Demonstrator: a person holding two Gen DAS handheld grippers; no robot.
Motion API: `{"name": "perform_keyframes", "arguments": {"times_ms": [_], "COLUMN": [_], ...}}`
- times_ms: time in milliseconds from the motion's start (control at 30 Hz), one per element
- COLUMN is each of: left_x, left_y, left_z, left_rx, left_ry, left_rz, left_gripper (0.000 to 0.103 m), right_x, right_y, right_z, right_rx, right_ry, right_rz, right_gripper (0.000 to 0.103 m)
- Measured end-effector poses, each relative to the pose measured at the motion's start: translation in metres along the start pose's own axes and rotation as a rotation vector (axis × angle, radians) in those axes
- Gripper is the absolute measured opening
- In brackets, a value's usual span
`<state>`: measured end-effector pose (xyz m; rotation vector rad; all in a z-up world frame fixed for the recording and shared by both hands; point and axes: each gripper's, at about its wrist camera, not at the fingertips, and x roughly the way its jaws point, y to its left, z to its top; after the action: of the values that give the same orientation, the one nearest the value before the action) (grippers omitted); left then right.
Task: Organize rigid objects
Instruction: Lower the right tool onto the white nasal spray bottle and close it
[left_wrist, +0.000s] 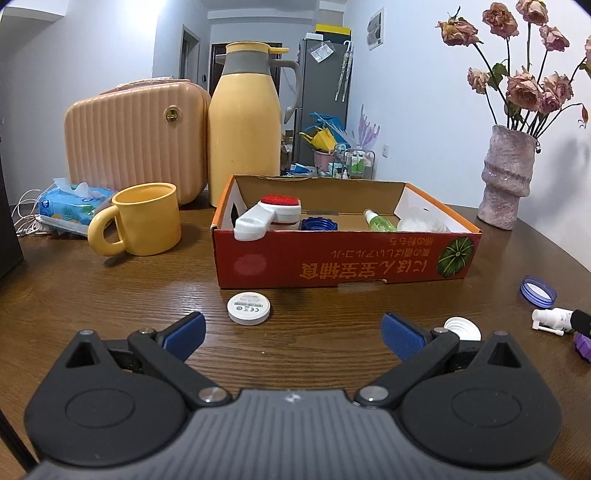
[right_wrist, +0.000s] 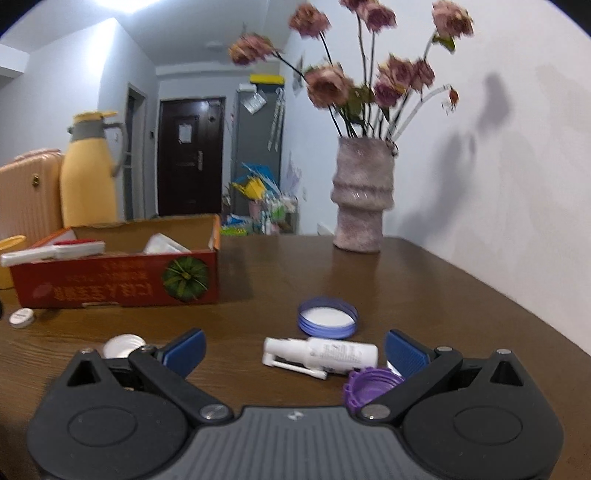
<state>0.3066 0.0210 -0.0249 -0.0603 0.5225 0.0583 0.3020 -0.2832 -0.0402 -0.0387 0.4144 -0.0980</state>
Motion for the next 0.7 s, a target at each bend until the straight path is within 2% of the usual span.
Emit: {"name": "perform_keyframes", "arguments": {"times_ms": [367,533,700], "left_x": [0.011,0.015,0.017], "left_y": [-0.003,-0.001,0.0], "left_z": [-0.001,-0.001,-0.001], "left_rx": [0.005,-0.001,-0.007], "left_ry": [0.03,0.045,0.057], "left_rz": [0.001,-0.008,-0.018], "left_gripper": [0.103,0.103,0.103], "right_x": [0.07,0.088,0.095], "right_y": [-0.014,-0.008,0.0], "right_z": [0.017,0.019,0.017], "right_rx": [0.095,0.095,0.073], "right_ry": [0.192,0.226,0.254], "right_rz": [-0.034,-0.063,-0.052], "right_gripper": [0.103,0.103,0.101]}}
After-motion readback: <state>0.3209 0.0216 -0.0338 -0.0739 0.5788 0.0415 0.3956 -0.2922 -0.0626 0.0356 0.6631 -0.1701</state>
